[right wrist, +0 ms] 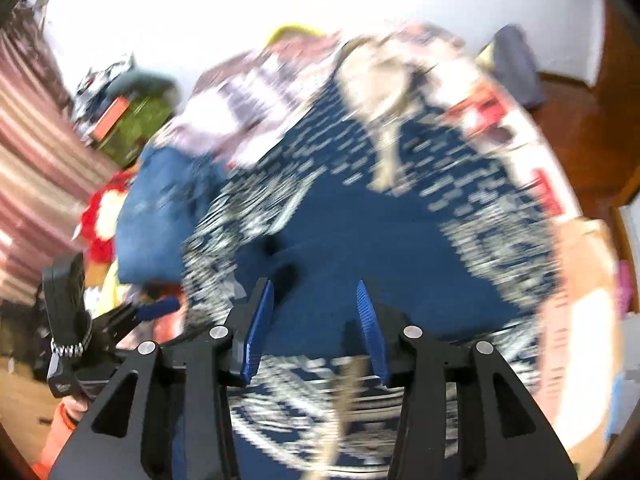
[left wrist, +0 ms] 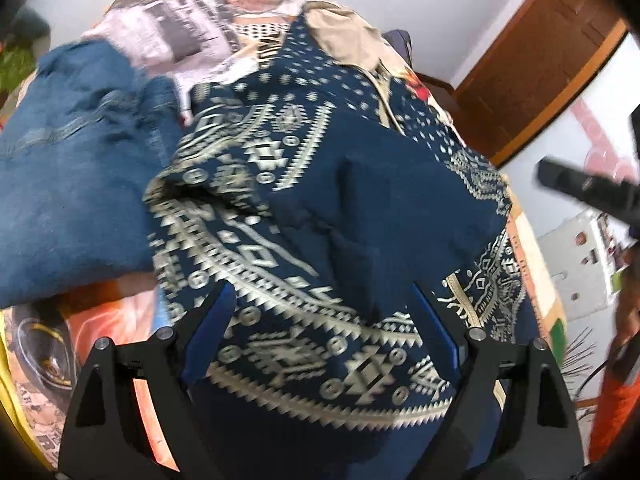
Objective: Fold large clothes
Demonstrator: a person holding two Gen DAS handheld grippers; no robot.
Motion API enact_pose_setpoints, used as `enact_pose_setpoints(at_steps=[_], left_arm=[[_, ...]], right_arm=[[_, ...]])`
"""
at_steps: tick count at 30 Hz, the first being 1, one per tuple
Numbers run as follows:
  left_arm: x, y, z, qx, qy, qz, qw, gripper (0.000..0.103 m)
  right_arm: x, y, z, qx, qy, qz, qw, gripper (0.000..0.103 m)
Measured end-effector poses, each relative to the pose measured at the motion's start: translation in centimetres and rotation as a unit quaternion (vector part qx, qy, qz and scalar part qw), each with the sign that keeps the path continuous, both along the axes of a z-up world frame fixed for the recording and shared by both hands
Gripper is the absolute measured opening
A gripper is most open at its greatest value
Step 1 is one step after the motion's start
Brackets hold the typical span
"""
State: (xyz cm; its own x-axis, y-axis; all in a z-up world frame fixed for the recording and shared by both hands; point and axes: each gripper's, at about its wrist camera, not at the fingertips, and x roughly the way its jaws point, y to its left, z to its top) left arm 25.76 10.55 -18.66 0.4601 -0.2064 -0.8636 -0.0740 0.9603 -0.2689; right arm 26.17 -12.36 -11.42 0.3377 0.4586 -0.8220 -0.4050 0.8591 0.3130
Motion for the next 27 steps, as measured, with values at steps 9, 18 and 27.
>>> enact_pose_setpoints(at_steps=[9, 18, 27], left_arm=[[4.4, -6.2, -2.5, 0.183, -0.014, -0.011, 0.9830, 0.066], [6.2, -4.8, 0.4, 0.185, -0.081, -0.009, 0.9794, 0.010], [5.3, -4.3, 11.8, 0.165, -0.230, -0.012, 0.9591, 0.010]], right_arm=[[1.4, -9.5, -0.8, -0.088, -0.022, -0.079, 0.993, 0.040], [2.5, -15.2, -5.9, -0.069, 0.047, -0.139, 0.987, 0.040], [4.7, -13.9, -9.4, -0.101, 0.063, -0.125, 0.985, 0.040]])
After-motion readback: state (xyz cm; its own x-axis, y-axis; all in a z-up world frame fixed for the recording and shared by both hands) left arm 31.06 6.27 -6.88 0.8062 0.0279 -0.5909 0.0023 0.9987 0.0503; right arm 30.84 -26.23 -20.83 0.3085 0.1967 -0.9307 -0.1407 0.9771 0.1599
